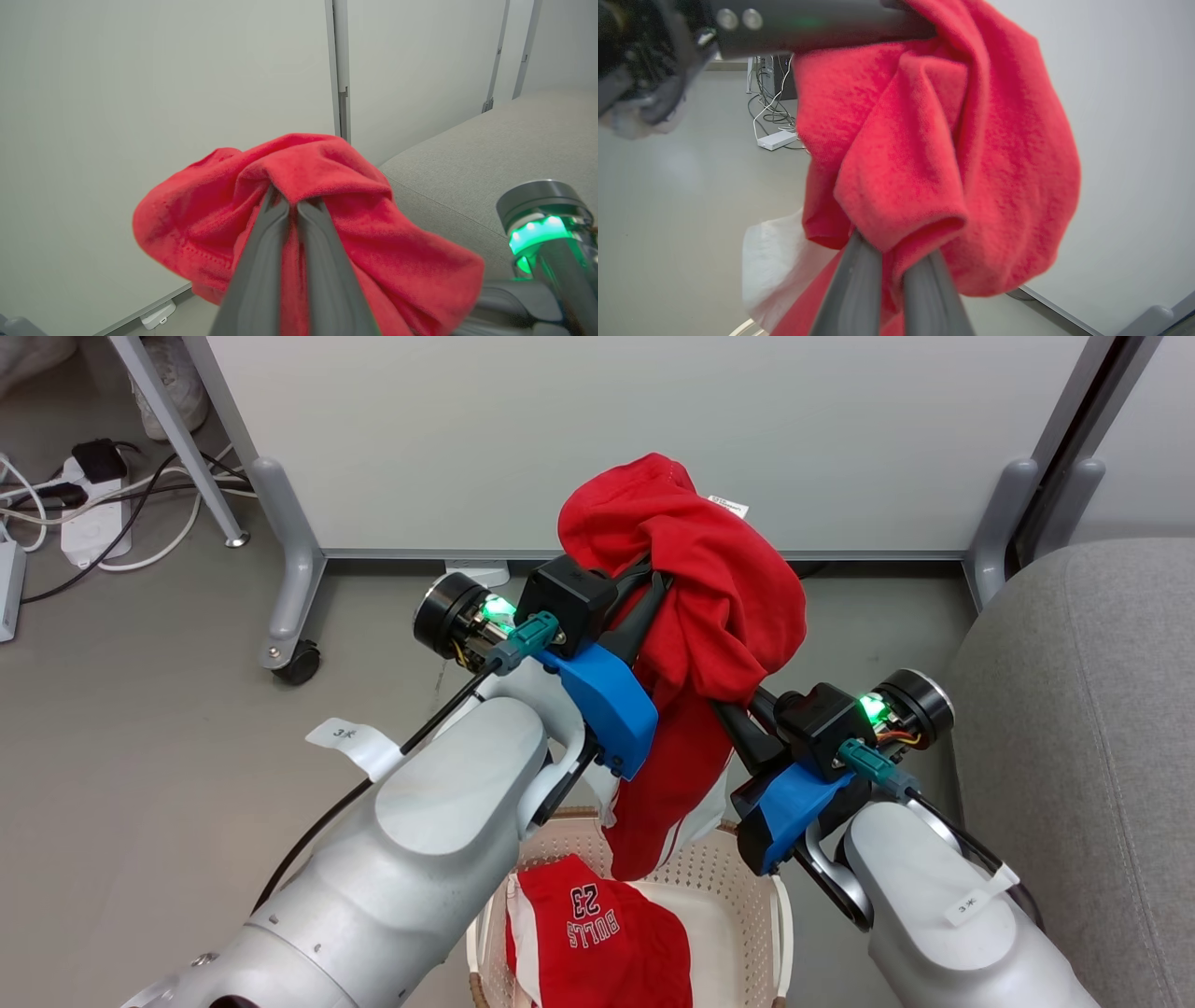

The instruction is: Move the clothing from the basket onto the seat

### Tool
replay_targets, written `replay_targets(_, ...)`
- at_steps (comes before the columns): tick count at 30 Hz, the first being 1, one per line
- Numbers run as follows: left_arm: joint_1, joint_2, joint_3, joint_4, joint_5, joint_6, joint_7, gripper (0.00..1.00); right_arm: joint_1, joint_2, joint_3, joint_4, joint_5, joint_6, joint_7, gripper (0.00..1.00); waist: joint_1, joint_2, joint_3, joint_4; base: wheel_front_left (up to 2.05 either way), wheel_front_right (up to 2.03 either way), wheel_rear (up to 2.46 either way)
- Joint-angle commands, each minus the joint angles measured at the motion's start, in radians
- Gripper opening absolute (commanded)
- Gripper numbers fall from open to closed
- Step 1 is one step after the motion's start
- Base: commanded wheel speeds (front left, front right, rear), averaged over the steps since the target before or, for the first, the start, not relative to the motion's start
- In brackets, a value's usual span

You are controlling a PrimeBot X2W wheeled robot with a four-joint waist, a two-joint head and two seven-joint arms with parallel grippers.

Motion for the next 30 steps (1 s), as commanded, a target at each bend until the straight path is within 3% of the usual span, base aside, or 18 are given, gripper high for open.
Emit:
replay_targets(1, -0.02, 0.001, -0.004, 0.004, -0.003, -0.004, -0.006, 0.0, 0.007, -0.003, -0.002, -0.005, 0.005, 0.001, -0.003, 0.0, -0.0001, 0.0, 0.0, 0.0, 0.0, 0.0, 0.0)
replay_targets(9, -0.017, -0.001, -0.007, 0.014, -0.009, -0.003, -0.01, 0.0, 0.011, -0.006, 0.001, -0.01, 0.013, 0.001, -0.003, 0.0, -0.0001, 0.0, 0.0, 0.0, 0.0, 0.0, 0.0)
replay_targets(10, -0.017, -0.001, -0.005, 0.015, -0.01, 0.0, -0.011, 0.1, 0.011, -0.007, 0.002, -0.011, 0.013, 0.001, -0.003, 0.0, -0.0001, 0.0, 0.0, 0.0, 0.0, 0.0, 0.0)
replay_targets(11, -0.017, -0.002, -0.004, 0.015, -0.011, 0.003, -0.012, 1.0, 0.011, -0.007, 0.002, -0.011, 0.013, 0.001, -0.003, 0.0, -0.0001, 0.0, 0.0, 0.0, 0.0, 0.0, 0.0)
replay_targets(30, -0.032, 0.0, -0.005, 0.015, -0.001, 0.033, -0.028, 1.0, 0.009, -0.01, -0.021, -0.036, 0.028, 0.001, -0.003, 0.0, -0.0001, 0.0, 0.027, -0.013, 0.0, 0.0, 0.0)
